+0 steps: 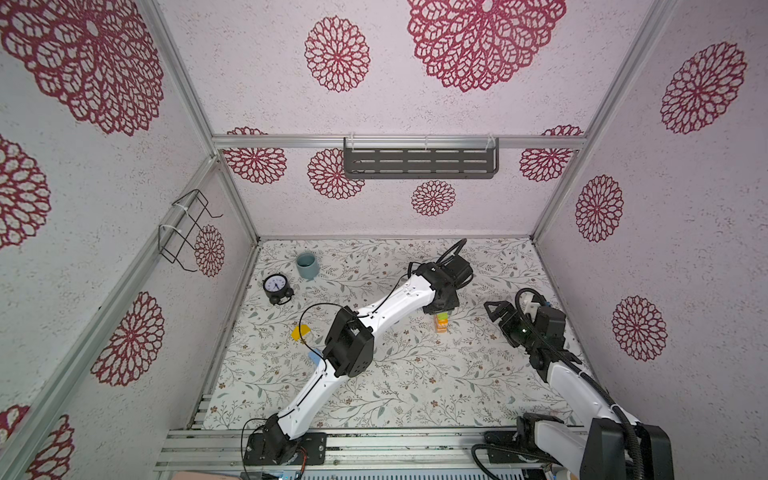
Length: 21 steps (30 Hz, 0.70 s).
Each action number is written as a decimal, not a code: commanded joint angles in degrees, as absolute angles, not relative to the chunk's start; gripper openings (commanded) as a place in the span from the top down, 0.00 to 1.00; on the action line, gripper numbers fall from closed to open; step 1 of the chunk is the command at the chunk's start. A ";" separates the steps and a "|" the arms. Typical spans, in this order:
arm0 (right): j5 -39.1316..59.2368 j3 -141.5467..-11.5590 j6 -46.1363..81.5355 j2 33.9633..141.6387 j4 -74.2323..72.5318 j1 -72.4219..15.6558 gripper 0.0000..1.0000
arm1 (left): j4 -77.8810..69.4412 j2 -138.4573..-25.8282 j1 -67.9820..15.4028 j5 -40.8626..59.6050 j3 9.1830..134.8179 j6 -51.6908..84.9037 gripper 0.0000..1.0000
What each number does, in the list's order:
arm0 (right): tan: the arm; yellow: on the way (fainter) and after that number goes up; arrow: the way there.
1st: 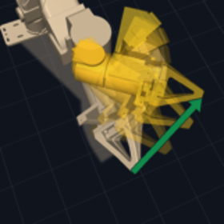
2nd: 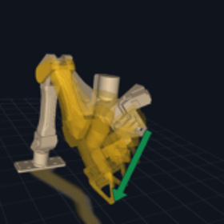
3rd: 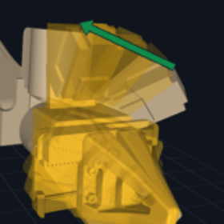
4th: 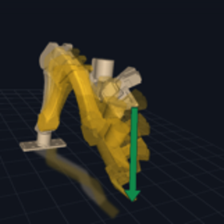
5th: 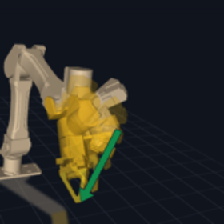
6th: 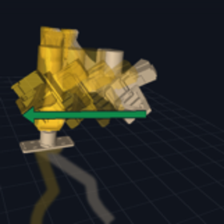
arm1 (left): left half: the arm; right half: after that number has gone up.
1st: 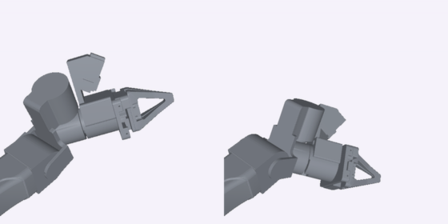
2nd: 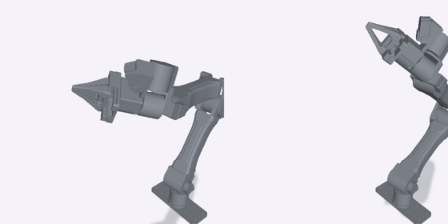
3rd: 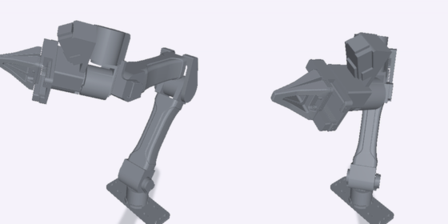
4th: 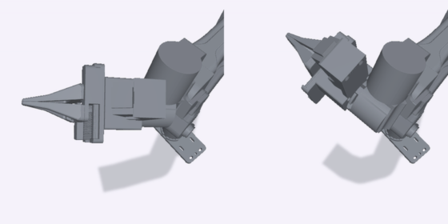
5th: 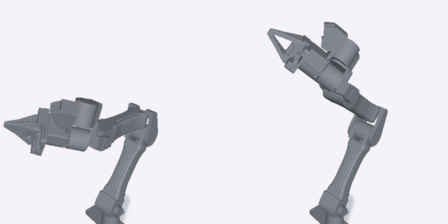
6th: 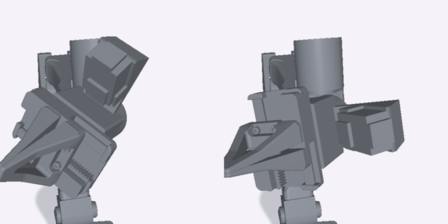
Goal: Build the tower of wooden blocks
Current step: 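Lower the lime green block against the orange block and open the left gripper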
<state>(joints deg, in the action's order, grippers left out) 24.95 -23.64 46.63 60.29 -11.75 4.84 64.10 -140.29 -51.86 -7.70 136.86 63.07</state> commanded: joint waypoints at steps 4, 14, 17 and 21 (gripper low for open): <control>25.80 -23.73 46.93 59.95 -13.22 5.10 0.01 | 62.75 -140.13 -52.21 -7.16 137.04 63.71 0.68; 25.75 -23.72 46.93 59.86 -13.13 5.10 0.01 | 63.10 -139.75 -52.19 -7.34 137.04 63.28 0.57; 25.75 -23.73 46.85 59.89 -13.09 5.10 0.01 | 63.11 -139.55 -52.21 -7.45 137.07 63.28 0.56; 25.99 -23.74 46.51 59.87 -13.23 5.09 0.01 | 63.37 -138.74 -52.10 -8.12 137.18 62.94 0.49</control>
